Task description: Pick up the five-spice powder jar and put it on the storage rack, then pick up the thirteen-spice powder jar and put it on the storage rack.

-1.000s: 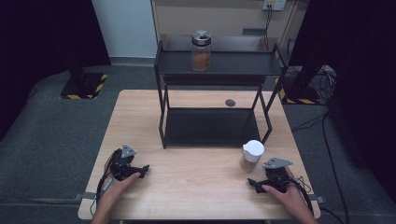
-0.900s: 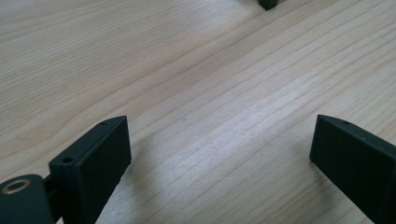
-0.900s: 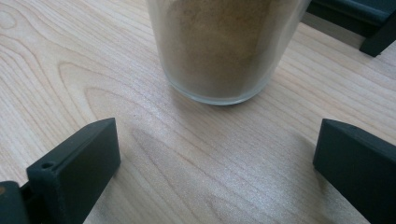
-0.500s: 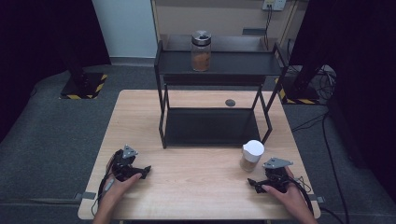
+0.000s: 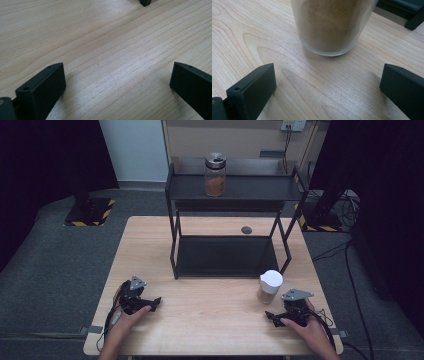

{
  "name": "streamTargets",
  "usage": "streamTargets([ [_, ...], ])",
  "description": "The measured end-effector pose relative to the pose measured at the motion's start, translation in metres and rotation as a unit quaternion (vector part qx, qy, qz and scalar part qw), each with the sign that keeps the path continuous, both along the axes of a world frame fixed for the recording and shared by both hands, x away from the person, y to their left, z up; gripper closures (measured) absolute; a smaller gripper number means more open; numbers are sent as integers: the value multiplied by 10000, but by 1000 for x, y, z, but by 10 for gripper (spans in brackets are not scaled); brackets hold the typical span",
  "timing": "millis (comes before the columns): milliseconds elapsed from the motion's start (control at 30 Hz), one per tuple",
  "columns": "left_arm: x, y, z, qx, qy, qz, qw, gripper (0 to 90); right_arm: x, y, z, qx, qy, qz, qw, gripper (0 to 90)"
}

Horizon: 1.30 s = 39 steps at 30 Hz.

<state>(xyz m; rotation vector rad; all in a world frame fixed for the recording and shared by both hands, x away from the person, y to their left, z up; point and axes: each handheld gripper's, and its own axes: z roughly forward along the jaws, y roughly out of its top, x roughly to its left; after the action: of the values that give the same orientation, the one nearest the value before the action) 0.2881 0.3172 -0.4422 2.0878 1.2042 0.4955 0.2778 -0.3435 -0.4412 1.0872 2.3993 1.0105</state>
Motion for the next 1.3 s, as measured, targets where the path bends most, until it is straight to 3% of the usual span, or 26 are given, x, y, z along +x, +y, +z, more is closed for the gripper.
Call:
streamTargets([
  [633, 0, 0, 0, 1, -2, 15, 10000, 0, 2, -2, 2, -9, 38, 68, 10000, 29],
  [733, 0, 0, 0, 1, -2, 14, 10000, 0, 4, -7, 2, 171, 90, 112, 9997, 52],
  [1300, 0, 0, 0, 1, -3, 15, 10000, 0, 3, -8, 20, 96, -103, 405, 9991, 63],
])
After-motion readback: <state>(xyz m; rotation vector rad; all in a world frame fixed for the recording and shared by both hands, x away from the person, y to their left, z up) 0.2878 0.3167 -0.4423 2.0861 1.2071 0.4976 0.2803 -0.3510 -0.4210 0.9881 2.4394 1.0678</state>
